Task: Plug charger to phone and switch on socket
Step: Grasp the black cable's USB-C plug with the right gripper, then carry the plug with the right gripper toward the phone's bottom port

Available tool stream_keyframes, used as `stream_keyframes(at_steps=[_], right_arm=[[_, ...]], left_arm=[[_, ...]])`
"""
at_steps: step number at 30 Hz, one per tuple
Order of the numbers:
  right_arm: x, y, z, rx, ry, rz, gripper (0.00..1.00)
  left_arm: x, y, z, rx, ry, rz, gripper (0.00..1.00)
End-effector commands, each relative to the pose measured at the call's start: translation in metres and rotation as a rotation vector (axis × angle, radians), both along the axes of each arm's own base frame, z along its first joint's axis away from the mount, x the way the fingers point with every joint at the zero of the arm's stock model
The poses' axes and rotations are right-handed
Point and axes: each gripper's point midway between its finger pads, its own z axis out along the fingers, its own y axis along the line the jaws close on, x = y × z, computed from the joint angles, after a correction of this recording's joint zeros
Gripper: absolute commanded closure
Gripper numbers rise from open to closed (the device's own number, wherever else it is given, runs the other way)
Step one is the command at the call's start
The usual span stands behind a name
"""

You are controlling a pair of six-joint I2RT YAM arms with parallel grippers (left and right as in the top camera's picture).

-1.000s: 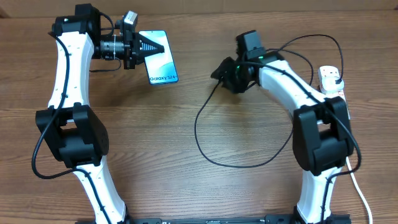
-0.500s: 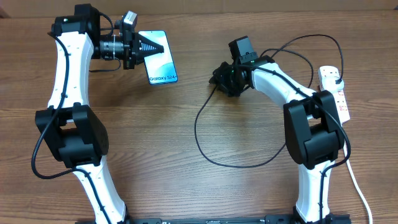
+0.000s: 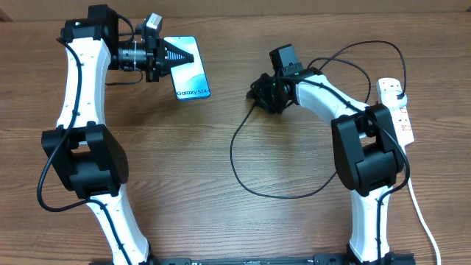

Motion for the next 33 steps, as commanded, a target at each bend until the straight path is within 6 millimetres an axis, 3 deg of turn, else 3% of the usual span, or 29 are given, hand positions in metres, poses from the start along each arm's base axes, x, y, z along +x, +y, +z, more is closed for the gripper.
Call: stream_keyframes(at_steps=[1, 8, 13, 17, 23, 33], right_arm=[[-0.006, -0.010, -0.036, -0.058, 0.059, -0.021, 0.64], [-0.007, -0.012, -0.040, -0.072, 0.057, -0.018, 0.94], [-0.007, -0.015, -0.038, -0.054, 0.048, 0.024, 0.96], [-0.008, -0.002, -0.020, 0.098, -0.024, 0.221, 0.96], [-0.015, 0.001, 0.038, 0.259, -0.209, 0.477, 0.96], [-0.056, -0.010, 0.162, 0.205, -0.443, 0.667, 0.96]], left_arm=[[-0.002, -0.005, 0.016, -0.027, -0.021, -0.007, 0.96], [-0.001, -0.003, 0.009, 0.014, -0.002, 0.001, 0.96], [-0.001, 0.000, 0.001, 0.059, 0.034, 0.015, 0.96], [-0.001, 0.000, -0.001, 0.073, 0.028, 0.014, 0.96], [-0.001, 0.000, -0.001, 0.077, -0.016, 0.000, 0.96], [-0.002, 0.000, 0.001, 0.067, -0.023, -0.004, 0.96]])
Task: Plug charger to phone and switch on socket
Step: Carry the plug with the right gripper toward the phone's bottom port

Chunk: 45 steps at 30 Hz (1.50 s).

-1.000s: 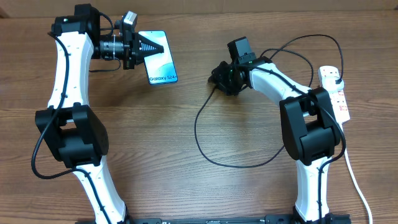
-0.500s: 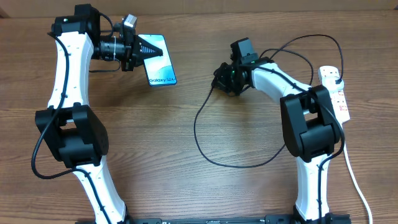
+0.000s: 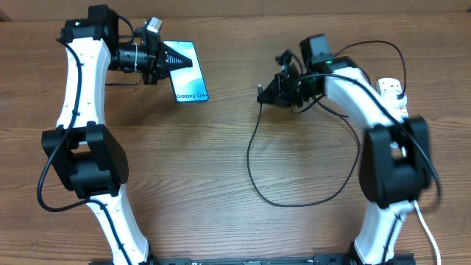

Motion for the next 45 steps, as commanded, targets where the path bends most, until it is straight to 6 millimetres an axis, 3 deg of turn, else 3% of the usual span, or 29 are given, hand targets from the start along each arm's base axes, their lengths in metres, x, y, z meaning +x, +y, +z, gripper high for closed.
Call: stream_keyframes(at_steps=[1, 6, 12, 17, 23, 29, 34, 45], right_arm=[[-0.016, 0.004, 0.079, 0.052, -0.227, 0.109, 0.96], [-0.046, 0.003, 0.130, 0.106, -0.285, 0.149, 0.96], [-0.085, 0.003, 0.157, 0.110, -0.267, 0.176, 0.96], [-0.123, 0.025, 0.155, 0.137, -0.233, 0.273, 0.96], [-0.158, 0.060, 0.133, 0.182, -0.130, 0.346, 0.96], [-0.158, 0.089, 0.133, 0.224, -0.132, 0.324, 0.96], [-0.152, 0.103, 0.142, 0.250, -0.180, 0.311, 0.96], [-0.127, 0.106, 0.147, 0.229, -0.224, 0.200, 0.96]], left_arm=[[-0.002, -0.006, 0.018, -0.034, -0.055, -0.020, 0.96], [-0.007, -0.011, 0.025, -0.076, -0.102, -0.053, 0.96], [-0.013, -0.023, 0.031, -0.111, -0.145, -0.094, 0.96], [-0.017, -0.040, 0.047, -0.199, -0.232, -0.144, 0.96], [-0.022, -0.054, 0.050, -0.220, -0.259, -0.181, 0.96], [-0.020, -0.057, 0.077, -0.366, -0.326, -0.183, 0.96], [-0.016, -0.056, 0.077, -0.367, -0.289, -0.175, 0.96], [-0.016, -0.056, 0.077, -0.370, -0.249, -0.168, 0.96]])
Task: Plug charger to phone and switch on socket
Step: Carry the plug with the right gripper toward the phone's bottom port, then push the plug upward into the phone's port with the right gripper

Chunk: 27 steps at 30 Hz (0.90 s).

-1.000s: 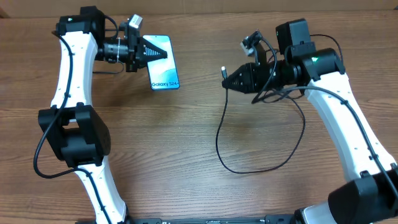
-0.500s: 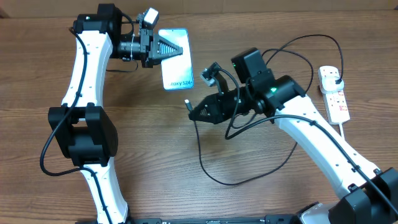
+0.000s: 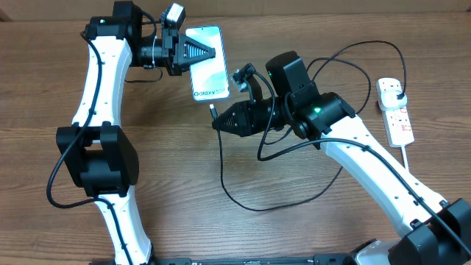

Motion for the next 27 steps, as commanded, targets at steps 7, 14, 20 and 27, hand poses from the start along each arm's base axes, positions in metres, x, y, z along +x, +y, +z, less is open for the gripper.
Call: stream_keyframes(at_steps=[7, 14, 20, 27], right_arm=[[0.009, 0.000, 0.008, 0.000, -0.011, -0.069, 0.96], [0.010, 0.000, 0.009, 0.002, -0.016, -0.074, 0.96], [0.013, 0.001, 0.011, 0.011, -0.035, -0.073, 0.96], [0.018, 0.003, 0.017, 0.029, -0.070, -0.079, 0.96]], left_arm=[[0.000, 0.002, 0.022, -0.061, 0.052, -0.002, 0.96], [0.006, 0.002, 0.023, -0.060, 0.051, -0.002, 0.96], [0.015, 0.002, 0.025, -0.054, 0.063, 0.000, 0.96], [0.019, 0.002, 0.025, -0.043, 0.072, 0.006, 0.96]])
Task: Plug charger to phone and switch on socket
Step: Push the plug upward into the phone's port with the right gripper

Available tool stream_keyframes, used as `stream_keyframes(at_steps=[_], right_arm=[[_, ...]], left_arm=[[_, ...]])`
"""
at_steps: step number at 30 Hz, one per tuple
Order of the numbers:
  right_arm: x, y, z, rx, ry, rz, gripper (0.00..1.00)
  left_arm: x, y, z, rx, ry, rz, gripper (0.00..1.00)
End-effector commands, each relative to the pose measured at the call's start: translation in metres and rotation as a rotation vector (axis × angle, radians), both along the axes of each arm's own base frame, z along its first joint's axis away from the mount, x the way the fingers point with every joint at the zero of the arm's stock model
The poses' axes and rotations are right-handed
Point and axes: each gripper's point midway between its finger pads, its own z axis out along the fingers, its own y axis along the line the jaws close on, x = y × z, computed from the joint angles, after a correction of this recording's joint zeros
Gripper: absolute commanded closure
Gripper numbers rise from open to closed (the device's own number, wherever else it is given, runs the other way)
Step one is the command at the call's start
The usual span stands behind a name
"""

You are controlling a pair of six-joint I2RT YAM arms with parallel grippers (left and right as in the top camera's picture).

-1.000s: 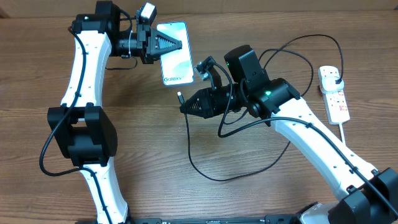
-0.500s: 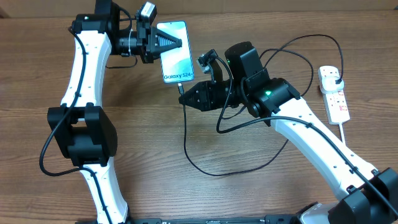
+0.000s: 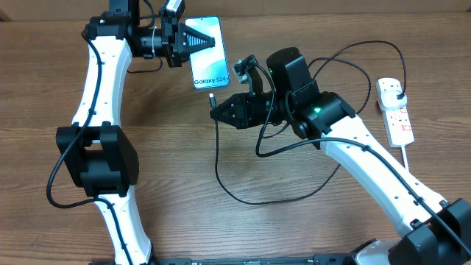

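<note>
The phone (image 3: 210, 65), screen up and reading "Galaxy S24+", lies at the far middle of the table. My left gripper (image 3: 212, 41) reaches in from the left and is shut on the phone's left side. Just below the phone's bottom edge, my right gripper (image 3: 219, 112) is shut on the charger plug (image 3: 213, 99), whose tip points up at the phone with a small gap between them. The black cable (image 3: 218, 162) hangs from the plug and loops back to the white socket strip (image 3: 396, 118) at the right.
The cable loop (image 3: 272, 200) spreads over the middle of the wooden table (image 3: 169, 184), and another arc of it (image 3: 368, 48) runs behind the right arm to the adapter (image 3: 390, 88) in the strip. The left arm's base (image 3: 96, 158) stands at the near left.
The left gripper and the phone have shifted slightly toward the far edge. The right gripper with the plug has moved a little up, keeping the plug tip just under the phone's bottom edge.
At first the left gripper was on the phone at the far left and the right gripper was low over the cable end near the centre. Then the right gripper held the plug off the table. Later phone and plug were brought together mid-table, where they are now.
</note>
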Motion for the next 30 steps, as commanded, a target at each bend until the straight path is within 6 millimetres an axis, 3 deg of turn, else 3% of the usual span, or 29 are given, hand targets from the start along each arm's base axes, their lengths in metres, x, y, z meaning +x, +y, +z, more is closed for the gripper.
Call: stream_keyframes(at_steps=[1, 17, 30], right_arm=[[0.001, 0.000, 0.008, 0.007, -0.035, -0.012, 0.96], [0.017, -0.009, 0.013, 0.018, -0.070, -0.055, 0.96], [0.012, -0.008, 0.015, 0.032, -0.057, -0.030, 0.96]], left_arm=[[-0.003, 0.002, 0.019, -0.039, 0.006, -0.011, 0.96], [-0.003, 0.002, 0.019, -0.038, 0.004, -0.010, 0.96], [-0.002, 0.002, 0.017, -0.027, 0.001, -0.005, 0.96]])
